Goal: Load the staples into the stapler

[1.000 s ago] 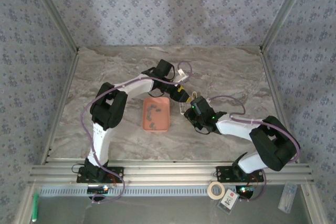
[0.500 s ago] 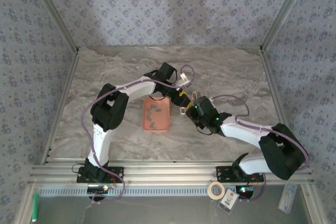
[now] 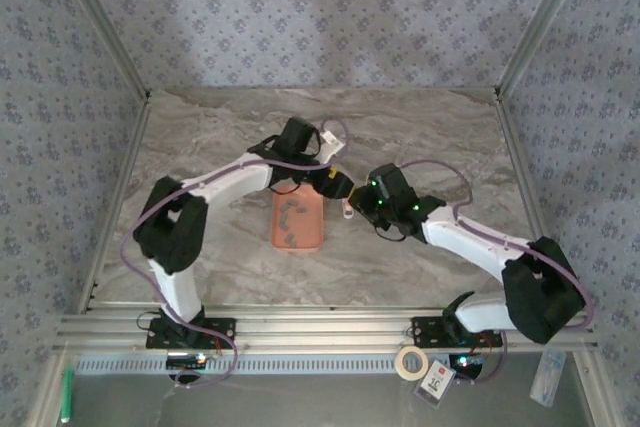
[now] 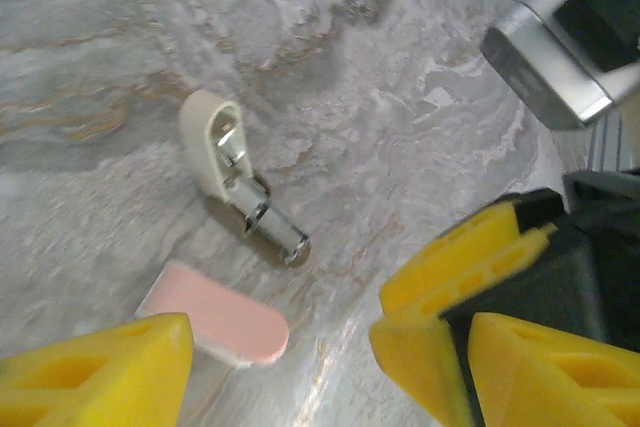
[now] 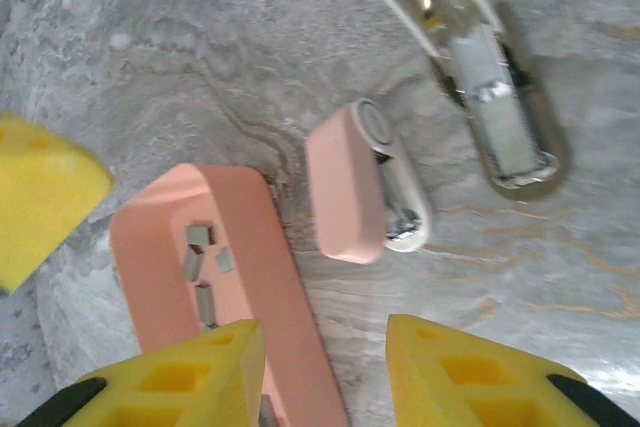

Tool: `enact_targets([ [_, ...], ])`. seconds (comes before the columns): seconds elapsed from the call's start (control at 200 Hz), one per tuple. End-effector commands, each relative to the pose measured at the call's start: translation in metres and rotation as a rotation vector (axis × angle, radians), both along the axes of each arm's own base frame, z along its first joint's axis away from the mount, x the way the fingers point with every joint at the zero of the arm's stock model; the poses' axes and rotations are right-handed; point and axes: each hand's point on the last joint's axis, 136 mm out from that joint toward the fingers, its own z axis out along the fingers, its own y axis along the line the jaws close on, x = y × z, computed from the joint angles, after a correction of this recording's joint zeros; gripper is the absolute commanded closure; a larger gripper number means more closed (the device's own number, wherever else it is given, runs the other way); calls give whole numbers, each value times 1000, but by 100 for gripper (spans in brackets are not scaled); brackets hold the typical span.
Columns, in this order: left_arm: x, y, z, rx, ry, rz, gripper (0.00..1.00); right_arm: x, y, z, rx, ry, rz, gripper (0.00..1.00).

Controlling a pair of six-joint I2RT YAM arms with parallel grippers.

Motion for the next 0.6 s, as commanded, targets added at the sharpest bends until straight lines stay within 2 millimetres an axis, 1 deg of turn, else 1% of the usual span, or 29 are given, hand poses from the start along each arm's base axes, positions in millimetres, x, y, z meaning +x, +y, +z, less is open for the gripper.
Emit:
enact_targets([
  [0.0,9,23,13,-21,-37,135,26,2,9,-9,-31,57,75,61],
  [0.045,7,34,16,-25,-54,158,25,3,12,-15,-38,86,86,61],
  [0.06,7,38,13,-20,-53,168,25,4,12,-18,-43,95,88,61],
  [0.17,9,66,15,-24,-69,247,25,6,19,-30,-55,154,111,60],
  [0.315,7,96,13,-33,-76,314,24,6,17,-44,-106,219,119,60],
  [0.455,7,114,9,-39,-74,358,24,3,7,-51,-135,257,89,62],
  [0.595,7,122,6,-45,-71,372,24,3,0,-54,-143,264,64,63],
])
